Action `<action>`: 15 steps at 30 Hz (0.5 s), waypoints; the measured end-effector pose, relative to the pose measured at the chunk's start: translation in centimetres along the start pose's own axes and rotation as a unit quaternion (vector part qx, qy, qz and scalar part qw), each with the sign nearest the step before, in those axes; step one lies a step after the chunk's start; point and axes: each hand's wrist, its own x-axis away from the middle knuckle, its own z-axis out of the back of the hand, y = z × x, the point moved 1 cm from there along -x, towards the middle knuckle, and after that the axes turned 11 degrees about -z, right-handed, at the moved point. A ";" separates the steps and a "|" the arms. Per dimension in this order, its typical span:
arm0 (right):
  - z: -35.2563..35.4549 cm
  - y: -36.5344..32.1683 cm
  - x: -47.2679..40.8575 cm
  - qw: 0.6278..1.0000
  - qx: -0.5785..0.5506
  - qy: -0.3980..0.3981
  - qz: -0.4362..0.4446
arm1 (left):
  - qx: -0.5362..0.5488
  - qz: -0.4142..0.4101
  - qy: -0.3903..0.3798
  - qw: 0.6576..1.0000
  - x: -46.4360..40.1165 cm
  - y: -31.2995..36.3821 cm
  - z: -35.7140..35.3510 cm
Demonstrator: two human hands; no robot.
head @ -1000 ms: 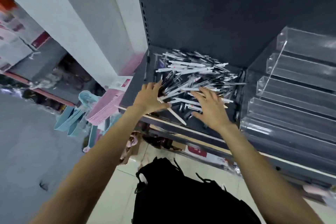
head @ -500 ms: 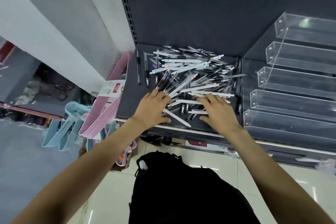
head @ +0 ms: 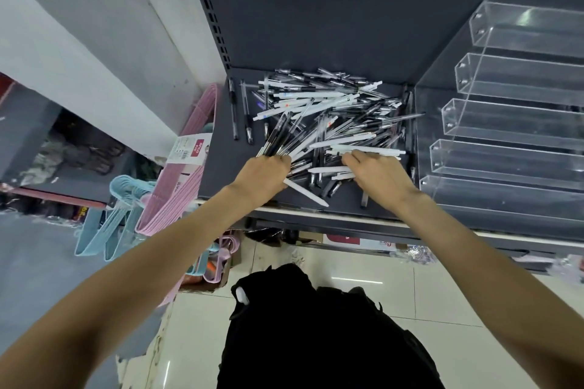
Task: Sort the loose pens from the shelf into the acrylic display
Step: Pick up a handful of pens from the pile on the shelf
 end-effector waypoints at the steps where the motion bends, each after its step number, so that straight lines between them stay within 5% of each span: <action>1: -0.1 0.1 -0.1 1.000 0.000 0.015 0.004 | -0.005 -0.002 -0.006 1.000 0.1 0.2 0.1; 9: -0.1 0.7 0.1 0.996 -0.060 0.062 -0.014 | 0.054 -0.048 -0.060 0.996 1.0 0.3 1.3; 15: 2.3 1.8 0.3 0.951 -0.253 0.134 -0.115 | 0.265 0.015 -0.100 0.959 3.1 -2.0 4.0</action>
